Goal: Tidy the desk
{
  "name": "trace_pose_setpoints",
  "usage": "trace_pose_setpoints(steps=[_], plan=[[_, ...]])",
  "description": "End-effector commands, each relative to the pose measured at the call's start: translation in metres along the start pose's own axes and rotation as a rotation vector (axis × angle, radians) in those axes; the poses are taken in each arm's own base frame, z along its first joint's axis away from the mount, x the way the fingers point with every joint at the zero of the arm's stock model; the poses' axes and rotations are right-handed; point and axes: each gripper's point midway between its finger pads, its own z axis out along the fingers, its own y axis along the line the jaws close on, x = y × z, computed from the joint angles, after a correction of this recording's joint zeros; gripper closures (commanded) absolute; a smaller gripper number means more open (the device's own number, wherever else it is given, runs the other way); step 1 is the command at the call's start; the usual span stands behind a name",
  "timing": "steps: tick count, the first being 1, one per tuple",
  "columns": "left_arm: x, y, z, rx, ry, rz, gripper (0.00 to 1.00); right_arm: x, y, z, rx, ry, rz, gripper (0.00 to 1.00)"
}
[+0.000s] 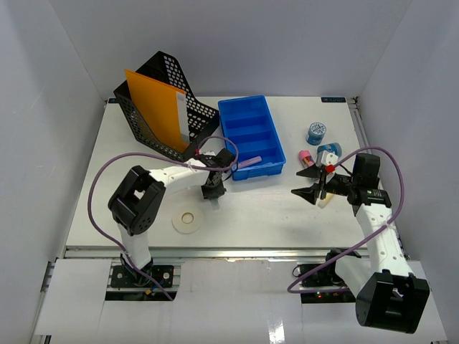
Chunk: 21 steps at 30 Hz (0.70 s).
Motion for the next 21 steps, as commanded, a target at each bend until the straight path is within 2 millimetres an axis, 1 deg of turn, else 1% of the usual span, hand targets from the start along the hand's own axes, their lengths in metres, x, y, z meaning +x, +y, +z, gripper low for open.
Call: trace_pose_setpoints(steps=[1,4,6,8,9,11,13,15,17,20,21], plan=[[-0.016,0.027,-0.038,-0.049,-0.091,0.163,1.00,-0.012,0.005,-0.003,-0.021,-0.055,-0.025,0.32],[-0.037,0.023,-0.068,0.019,-0.181,0.239,1.00,-0.014,0.005,-0.006,-0.016,-0.063,-0.023,0.31],[-0.054,0.013,-0.092,0.096,-0.249,0.313,1.00,-0.015,0.005,-0.007,-0.015,-0.068,-0.018,0.31],[-0.070,-0.009,-0.115,0.222,-0.322,0.427,1.00,-0.015,0.005,-0.007,-0.013,-0.070,-0.016,0.31],[-0.075,-0.020,-0.126,0.284,-0.344,0.497,1.00,-0.015,0.005,-0.008,-0.012,-0.070,-0.015,0.31],[-0.083,-0.045,-0.142,0.385,-0.383,0.617,1.00,-0.014,0.005,-0.008,-0.012,-0.071,-0.012,0.31],[-0.096,-0.067,-0.151,0.433,-0.420,0.774,1.00,-0.013,0.005,-0.008,-0.011,-0.072,-0.005,0.31],[-0.097,-0.086,-0.142,0.463,-0.395,0.893,1.00,-0.012,0.005,-0.008,-0.010,-0.071,0.000,0.31],[-0.109,-0.104,-0.150,0.487,-0.426,0.996,1.00,-0.011,0.005,-0.008,-0.009,-0.070,0.003,0.31],[-0.119,-0.125,-0.141,0.496,-0.435,1.129,0.99,-0.009,0.005,-0.009,-0.005,-0.068,0.005,0.31],[-0.120,-0.130,-0.135,0.492,-0.433,1.163,0.99,-0.008,0.004,-0.009,-0.004,-0.068,0.007,0.31]])
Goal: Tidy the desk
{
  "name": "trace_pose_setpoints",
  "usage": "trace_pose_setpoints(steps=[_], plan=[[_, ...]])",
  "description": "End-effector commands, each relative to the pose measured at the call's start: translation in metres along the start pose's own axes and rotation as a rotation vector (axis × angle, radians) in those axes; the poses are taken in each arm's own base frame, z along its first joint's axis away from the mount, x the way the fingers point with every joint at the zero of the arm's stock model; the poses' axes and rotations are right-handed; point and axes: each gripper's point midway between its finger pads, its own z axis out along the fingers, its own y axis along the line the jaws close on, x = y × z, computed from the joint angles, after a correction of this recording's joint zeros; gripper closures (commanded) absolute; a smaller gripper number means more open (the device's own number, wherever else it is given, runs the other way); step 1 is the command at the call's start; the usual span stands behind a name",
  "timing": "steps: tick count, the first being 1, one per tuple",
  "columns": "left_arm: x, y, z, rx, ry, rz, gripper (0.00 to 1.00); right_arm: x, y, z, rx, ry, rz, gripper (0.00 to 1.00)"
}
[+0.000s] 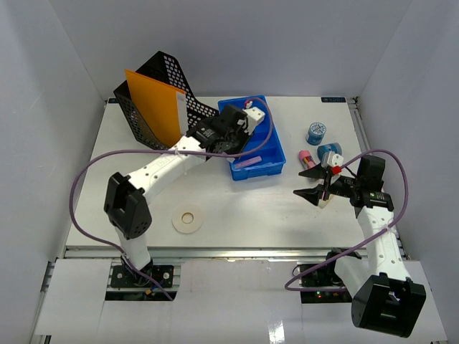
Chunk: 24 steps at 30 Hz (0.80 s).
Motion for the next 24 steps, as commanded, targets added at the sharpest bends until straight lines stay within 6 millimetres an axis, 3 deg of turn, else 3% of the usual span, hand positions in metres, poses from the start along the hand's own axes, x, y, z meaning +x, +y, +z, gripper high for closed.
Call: trace_pose_setpoints(steps=[1,9,14,18,19,22,24], plan=[[-0.010,-0.012,0.026,0.123,0.019,0.301,0.98,-0.001,0.002,0.000,-0.013,-0.024,-0.004,0.31],[-0.029,-0.022,0.065,0.182,-0.022,0.426,0.94,0.006,-0.001,0.000,-0.004,-0.009,0.012,0.31],[-0.016,-0.024,0.088,0.191,0.001,0.433,0.84,0.010,-0.004,-0.001,0.006,0.001,0.021,0.31],[-0.005,-0.027,0.094,0.191,0.006,0.414,0.64,0.014,-0.007,-0.001,0.018,0.015,0.023,0.31],[-0.004,-0.027,0.094,0.185,-0.004,0.399,0.55,0.016,-0.009,-0.002,0.023,0.022,0.026,0.31],[-0.009,-0.025,0.088,0.164,-0.047,0.373,0.37,0.022,-0.013,-0.003,0.044,0.044,0.039,0.31],[-0.015,-0.024,0.083,0.155,-0.076,0.349,0.32,0.025,-0.016,-0.004,0.060,0.060,0.049,0.30]])
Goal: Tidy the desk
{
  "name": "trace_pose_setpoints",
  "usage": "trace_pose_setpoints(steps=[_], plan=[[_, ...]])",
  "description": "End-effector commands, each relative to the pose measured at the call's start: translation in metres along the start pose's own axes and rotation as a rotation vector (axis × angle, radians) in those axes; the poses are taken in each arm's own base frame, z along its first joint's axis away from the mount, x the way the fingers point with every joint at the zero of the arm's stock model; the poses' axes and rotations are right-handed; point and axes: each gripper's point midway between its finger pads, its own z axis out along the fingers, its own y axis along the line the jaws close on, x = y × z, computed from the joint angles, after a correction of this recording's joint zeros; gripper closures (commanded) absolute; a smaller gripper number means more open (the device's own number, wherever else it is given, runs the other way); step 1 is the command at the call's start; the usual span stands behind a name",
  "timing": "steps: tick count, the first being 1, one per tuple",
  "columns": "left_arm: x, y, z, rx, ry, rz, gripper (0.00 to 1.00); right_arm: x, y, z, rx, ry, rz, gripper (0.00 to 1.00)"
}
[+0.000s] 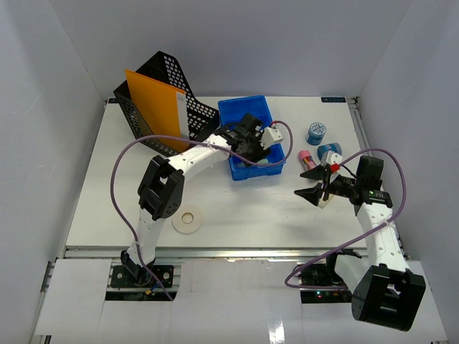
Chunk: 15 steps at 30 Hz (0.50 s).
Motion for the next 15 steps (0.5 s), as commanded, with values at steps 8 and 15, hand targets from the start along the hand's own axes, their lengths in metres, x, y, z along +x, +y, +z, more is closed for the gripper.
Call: trace_pose_setpoints(steps=[8,15], plan=[[-0.074,0.016,-0.095,-0.094,-0.314,-0.136,0.21,0.013,-0.044,-0.018,0.250,0.167,0.103,0.28],[-0.059,0.005,-0.205,-0.182,-0.589,-0.287,0.05,0.038,-0.088,-0.059,0.605,0.377,0.316,0.25]])
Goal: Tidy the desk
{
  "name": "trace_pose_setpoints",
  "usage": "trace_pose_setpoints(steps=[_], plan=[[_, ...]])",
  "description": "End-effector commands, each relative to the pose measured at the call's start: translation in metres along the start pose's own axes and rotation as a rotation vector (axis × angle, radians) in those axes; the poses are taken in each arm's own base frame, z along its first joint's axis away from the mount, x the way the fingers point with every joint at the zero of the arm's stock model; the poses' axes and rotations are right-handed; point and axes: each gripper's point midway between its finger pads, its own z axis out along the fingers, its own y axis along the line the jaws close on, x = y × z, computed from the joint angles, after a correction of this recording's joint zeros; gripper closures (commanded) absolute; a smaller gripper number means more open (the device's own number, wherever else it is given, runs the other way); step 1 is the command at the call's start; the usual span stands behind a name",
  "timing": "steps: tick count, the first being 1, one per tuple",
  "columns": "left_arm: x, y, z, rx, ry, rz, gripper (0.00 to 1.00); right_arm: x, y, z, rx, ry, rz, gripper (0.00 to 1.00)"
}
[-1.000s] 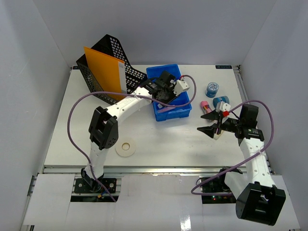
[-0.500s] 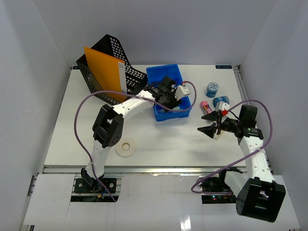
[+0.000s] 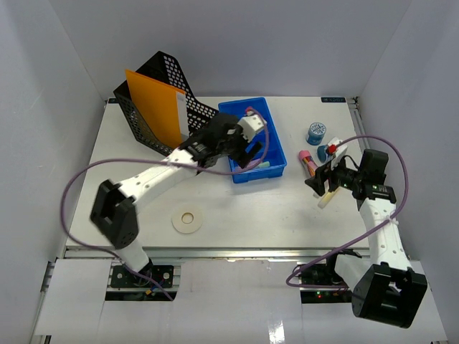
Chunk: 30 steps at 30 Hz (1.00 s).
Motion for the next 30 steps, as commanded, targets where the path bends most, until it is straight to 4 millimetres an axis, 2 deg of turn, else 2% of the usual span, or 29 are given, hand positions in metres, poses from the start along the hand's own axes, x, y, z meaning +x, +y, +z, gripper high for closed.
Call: trace_pose_setpoints(steps=[1,3,6,9,13,15,19,22,30], plan=[[-0.049,0.005,-0.111,-0.080,-0.353,-0.153,0.03,0.014,-0.053,-0.019,0.312,0.167,0.214,0.25],[-0.033,0.005,-0.136,-0.102,-0.391,-0.208,0.02,0.023,-0.061,-0.025,0.379,0.218,0.279,0.26],[0.006,0.003,-0.167,-0.160,-0.435,-0.309,0.02,0.034,-0.071,-0.029,0.459,0.257,0.384,0.28],[0.049,-0.003,-0.186,-0.195,-0.458,-0.361,0.02,0.037,-0.077,-0.029,0.511,0.269,0.485,0.30],[0.080,-0.001,-0.201,-0.260,-0.478,-0.447,0.02,0.053,-0.084,-0.027,0.571,0.321,0.619,0.34],[0.074,0.000,-0.213,-0.261,-0.520,-0.448,0.02,0.064,-0.088,-0.027,0.608,0.348,0.671,0.35],[0.073,0.001,-0.222,-0.268,-0.537,-0.475,0.02,0.082,-0.092,-0.025,0.657,0.387,0.773,0.36],[0.072,-0.003,-0.223,-0.246,-0.549,-0.491,0.02,0.094,-0.099,-0.027,0.692,0.413,0.818,0.37],[0.075,-0.005,-0.220,-0.236,-0.560,-0.518,0.02,0.120,-0.112,-0.015,0.702,0.451,0.927,0.38]])
